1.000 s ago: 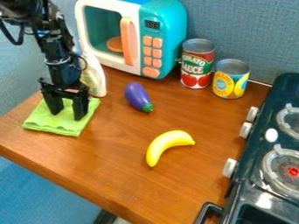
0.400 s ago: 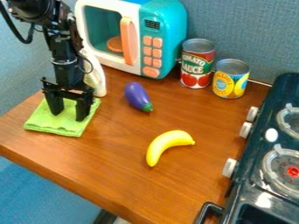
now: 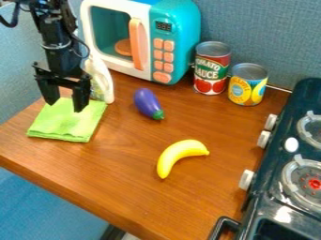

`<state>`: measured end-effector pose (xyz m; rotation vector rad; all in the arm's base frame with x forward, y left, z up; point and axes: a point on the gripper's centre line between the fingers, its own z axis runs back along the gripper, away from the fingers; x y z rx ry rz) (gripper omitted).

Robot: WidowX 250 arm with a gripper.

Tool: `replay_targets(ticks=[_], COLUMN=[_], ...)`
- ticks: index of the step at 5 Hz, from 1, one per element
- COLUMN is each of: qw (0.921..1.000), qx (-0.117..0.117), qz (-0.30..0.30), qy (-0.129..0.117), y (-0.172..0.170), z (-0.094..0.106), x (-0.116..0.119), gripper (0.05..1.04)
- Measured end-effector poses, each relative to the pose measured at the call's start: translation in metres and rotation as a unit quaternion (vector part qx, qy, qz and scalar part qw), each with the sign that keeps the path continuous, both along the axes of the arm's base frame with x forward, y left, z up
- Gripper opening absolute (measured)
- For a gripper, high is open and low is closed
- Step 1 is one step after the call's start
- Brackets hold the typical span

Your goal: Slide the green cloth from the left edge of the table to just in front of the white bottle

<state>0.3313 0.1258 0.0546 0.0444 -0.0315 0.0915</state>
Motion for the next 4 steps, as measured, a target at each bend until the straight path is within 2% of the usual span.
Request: replay_targets(ticks=[1,2,3,4], qw=[0.9998,0.9995,0.9979,0.9986], qx=[0.016,0.010,0.005,0.009], qz=[0.003,-0.007,-0.054,-0.043], qy=[0.012,0.030,0.035,0.028], y=[0.001,-0.010,-0.046,-0.057], z=[0.014,0.020,0.023,0.024], x=[-0.013,-0.028,-0.044,-0.048], gripper=[1.000,1.000,1.000,1.000])
